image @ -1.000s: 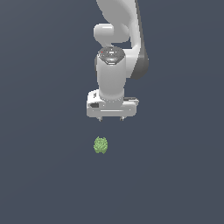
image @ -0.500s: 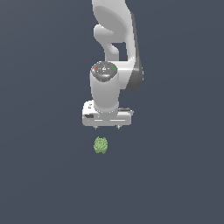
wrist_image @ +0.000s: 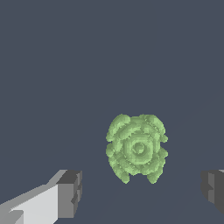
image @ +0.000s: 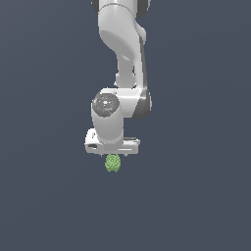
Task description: Pick up the object and move it to a goal position.
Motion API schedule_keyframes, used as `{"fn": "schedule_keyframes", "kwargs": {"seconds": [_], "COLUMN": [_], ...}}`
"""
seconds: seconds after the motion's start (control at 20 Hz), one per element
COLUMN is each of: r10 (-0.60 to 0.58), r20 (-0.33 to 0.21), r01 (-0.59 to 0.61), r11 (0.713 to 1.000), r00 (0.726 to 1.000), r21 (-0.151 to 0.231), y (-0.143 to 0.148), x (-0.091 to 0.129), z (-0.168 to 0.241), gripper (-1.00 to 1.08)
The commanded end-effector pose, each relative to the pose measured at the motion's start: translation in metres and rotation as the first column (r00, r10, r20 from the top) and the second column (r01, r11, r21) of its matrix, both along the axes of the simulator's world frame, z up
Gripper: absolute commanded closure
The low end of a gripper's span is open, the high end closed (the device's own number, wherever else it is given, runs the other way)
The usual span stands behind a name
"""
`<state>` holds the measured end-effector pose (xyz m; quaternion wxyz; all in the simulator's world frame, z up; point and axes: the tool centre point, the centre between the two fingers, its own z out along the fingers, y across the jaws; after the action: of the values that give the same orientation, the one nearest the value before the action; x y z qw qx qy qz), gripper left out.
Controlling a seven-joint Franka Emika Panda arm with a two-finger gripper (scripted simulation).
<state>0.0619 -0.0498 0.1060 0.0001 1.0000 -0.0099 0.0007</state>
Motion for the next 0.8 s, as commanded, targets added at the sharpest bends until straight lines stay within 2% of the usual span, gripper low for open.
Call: {"fn": "schedule_keyframes", "kwargs": {"seconds": [0.0,0.5,0.75], "r10": [-0.004,-0.008,-0.008], "r20": [0.000,-0.002,-0.002], "r01": [0.004,0.008,0.008], "r11": [1.000,1.000,1.000], "r00": [1.000,1.000,1.000], "r21": [0.000,0.000,0.000], "y": [-0.004,-0.008,-0.008], "x": [0.004,0.007,0.007], "z": [-0.008,-0.018,-0.040], "gripper": [-0.92,-0.92,-0.92]}}
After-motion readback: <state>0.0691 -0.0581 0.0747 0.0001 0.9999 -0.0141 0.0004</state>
